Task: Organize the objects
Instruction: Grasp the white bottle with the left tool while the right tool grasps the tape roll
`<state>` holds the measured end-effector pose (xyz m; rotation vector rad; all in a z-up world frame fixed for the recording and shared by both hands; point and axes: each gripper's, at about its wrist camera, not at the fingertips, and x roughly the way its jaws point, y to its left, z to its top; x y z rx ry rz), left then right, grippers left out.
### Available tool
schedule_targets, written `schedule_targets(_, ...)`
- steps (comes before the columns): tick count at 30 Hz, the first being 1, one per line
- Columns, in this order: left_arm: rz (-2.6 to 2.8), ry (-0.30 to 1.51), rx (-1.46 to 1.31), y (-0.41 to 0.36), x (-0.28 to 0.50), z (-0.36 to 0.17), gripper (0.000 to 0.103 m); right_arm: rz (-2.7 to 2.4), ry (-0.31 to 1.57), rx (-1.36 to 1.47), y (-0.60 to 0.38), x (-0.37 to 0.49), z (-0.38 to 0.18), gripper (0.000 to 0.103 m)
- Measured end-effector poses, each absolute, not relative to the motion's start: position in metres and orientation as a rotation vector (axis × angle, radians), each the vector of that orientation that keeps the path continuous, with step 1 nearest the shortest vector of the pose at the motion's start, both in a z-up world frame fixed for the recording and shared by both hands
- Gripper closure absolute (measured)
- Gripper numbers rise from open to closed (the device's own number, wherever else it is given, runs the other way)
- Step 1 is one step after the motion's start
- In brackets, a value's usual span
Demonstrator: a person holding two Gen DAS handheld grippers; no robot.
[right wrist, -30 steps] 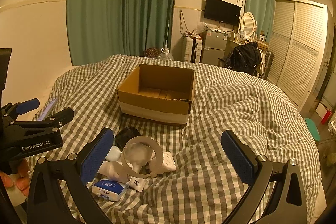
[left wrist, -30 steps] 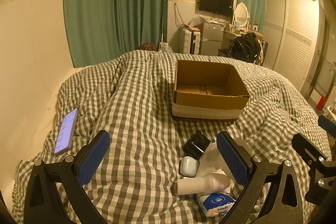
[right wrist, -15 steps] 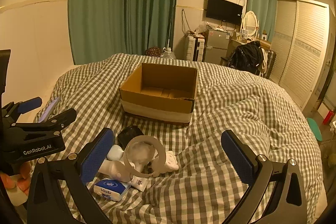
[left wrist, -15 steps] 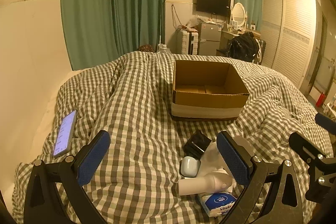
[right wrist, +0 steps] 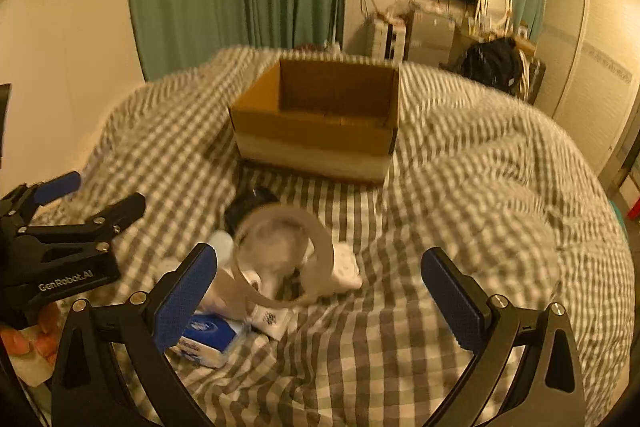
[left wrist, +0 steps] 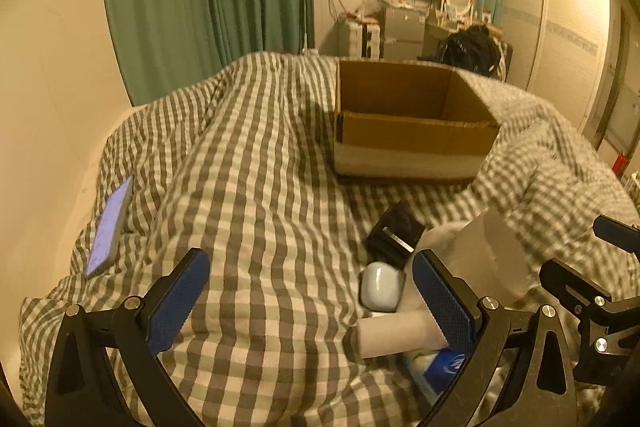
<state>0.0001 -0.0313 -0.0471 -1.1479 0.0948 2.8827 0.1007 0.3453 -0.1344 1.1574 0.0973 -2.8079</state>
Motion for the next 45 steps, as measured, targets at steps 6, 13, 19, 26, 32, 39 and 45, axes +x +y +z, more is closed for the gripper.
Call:
schedule_targets(6, 2.824, 0.109, -1.241, -0.031, -0.008, -0.071, 0.000, -2.668, 0.072, 1.287, 0.340, 0.075, -0.167, 0.004)
schedule_targets(13, 2.809, 0.146, -1.281, -0.033, -0.007, -0.084, 0.000, -2.512, -0.047, 1.411, 0.343, 0.041, -0.200, 0.011)
schedule_targets(19, 2.749, 0.145, -1.272, -0.023, 0.000, -0.079, 0.000, -2.497, -0.089, 1.402, 0.345, 0.042, -0.202, 0.025)
schedule_targets(26, 2.577, 0.115, -1.305, 0.007, 0.002, -0.083, 0.000, -2.668, -0.042, 1.287, 0.364, 0.066, -0.166, 0.025)
schedule_targets(32, 2.475, 0.104, -1.408, 0.032, -0.008, -0.104, 0.000, -2.730, -0.020, 1.255, 0.375, 0.076, -0.158, 0.025)
schedule_targets(39, 2.467, 0.144, -1.452, 0.046, -0.018, -0.118, 0.000, -2.733, -0.036, 1.245, 0.382, 0.078, -0.161, 0.025)
schedule_targets(45, 2.457, 0.194, -1.470, 0.052, -0.027, -0.130, 0.000, -2.725, -0.050, 1.254, 0.387, 0.077, -0.166, 0.025)
